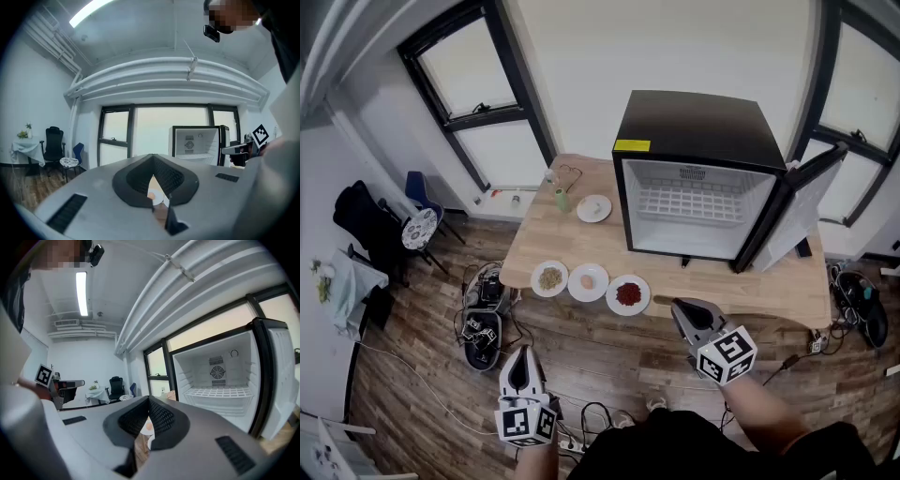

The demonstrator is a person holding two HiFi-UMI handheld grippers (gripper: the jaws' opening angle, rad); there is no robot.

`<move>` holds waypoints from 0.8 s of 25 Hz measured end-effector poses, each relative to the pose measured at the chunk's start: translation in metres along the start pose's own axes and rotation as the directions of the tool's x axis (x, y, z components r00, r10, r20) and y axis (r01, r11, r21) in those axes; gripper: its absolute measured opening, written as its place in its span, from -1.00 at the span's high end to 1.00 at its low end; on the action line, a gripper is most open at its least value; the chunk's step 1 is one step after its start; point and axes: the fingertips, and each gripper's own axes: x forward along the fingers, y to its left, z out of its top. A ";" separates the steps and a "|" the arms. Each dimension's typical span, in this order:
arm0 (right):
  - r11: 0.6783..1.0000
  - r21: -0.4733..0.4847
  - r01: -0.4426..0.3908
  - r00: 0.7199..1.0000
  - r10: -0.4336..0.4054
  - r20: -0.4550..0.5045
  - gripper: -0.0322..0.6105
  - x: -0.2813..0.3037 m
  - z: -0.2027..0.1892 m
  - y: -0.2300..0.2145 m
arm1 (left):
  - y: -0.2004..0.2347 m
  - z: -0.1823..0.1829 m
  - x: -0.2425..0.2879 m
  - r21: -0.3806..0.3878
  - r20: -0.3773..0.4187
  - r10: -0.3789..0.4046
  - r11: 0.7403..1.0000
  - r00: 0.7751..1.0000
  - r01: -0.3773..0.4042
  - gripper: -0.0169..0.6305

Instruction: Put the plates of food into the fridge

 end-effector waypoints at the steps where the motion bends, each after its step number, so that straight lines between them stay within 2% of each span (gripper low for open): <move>1: 1.000 0.002 0.008 1.000 -0.008 -0.004 0.83 0.002 0.000 -0.003 | -0.002 0.002 0.002 0.000 0.005 0.000 1.000 1.000 0.000 0.94; 8: 0.997 -0.013 0.082 0.994 -0.082 -0.066 0.83 0.017 -0.011 -0.030 | -0.013 0.017 0.020 0.052 0.040 -0.008 0.999 0.999 0.006 0.94; 15: 0.997 0.019 0.073 0.996 -0.072 -0.044 0.83 0.027 -0.012 -0.044 | -0.014 0.027 0.033 0.086 0.060 0.013 0.996 0.998 -0.018 0.94; 20: 0.994 -0.080 0.069 0.997 -0.072 -0.034 0.83 0.034 -0.011 -0.043 | -0.012 0.026 0.034 0.098 0.080 0.042 0.994 0.996 -0.050 0.94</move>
